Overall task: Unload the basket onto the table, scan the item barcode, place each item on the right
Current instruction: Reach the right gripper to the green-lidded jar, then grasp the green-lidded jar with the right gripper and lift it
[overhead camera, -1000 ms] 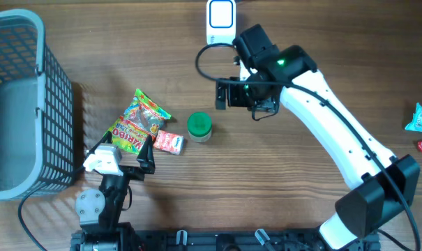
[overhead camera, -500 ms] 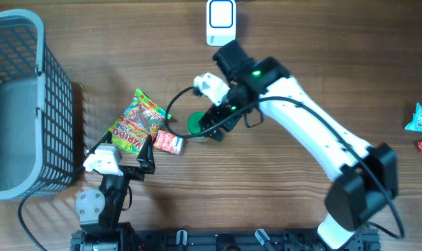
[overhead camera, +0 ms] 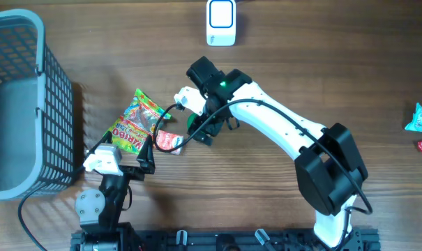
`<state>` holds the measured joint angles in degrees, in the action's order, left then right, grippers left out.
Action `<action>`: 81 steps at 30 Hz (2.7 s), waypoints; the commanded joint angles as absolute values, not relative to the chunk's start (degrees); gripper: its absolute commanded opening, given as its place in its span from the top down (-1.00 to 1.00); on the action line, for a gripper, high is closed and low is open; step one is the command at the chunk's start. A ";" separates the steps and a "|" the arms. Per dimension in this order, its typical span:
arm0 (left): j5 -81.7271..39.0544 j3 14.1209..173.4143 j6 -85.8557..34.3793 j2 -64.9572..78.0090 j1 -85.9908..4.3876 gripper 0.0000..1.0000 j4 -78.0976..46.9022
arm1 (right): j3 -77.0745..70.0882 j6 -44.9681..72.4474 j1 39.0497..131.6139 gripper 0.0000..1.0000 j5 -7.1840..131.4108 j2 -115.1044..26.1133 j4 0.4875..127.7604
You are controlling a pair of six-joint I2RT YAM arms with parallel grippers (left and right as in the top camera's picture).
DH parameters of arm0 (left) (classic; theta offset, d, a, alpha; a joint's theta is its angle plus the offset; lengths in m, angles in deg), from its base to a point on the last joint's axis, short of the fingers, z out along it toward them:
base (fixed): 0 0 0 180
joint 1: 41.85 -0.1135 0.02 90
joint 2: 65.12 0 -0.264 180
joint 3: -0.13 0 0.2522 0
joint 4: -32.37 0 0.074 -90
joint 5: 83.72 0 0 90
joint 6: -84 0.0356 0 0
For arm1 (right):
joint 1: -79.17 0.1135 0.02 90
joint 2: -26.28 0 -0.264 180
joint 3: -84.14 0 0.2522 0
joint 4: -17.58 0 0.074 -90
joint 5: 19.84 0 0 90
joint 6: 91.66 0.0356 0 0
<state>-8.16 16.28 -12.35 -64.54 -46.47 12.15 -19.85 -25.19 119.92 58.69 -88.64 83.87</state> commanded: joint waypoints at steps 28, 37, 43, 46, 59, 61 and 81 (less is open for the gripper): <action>-7.61 15.69 -12.29 -64.37 -46.74 -1.00 12.19 | -27.94 9.74 120.36 -0.28 76.42 -95.00 90.80; -7.63 15.69 -12.29 -64.37 -46.74 -1.00 12.19 | -26.83 45.10 116.18 -0.30 72.92 -94.97 87.30; -7.61 15.69 -12.29 -64.37 -46.74 -1.00 12.19 | -25.21 53.10 116.23 -0.33 74.85 -96.15 83.96; -7.61 15.69 -12.29 -64.37 -46.74 -1.00 12.19 | -25.40 48.75 115.75 -0.76 73.40 -95.08 84.75; -7.61 15.69 -12.29 -64.37 -46.74 -1.00 12.19 | -25.65 32.08 111.88 -0.99 65.45 -89.60 88.90; -7.61 15.69 -12.29 -64.37 -46.74 -1.00 12.19 | -25.65 32.23 111.96 -0.99 64.77 -89.60 88.86; -7.61 15.69 -12.29 -64.37 -46.74 -1.00 12.19 | -25.65 52.75 112.69 -0.99 66.39 -95.08 88.48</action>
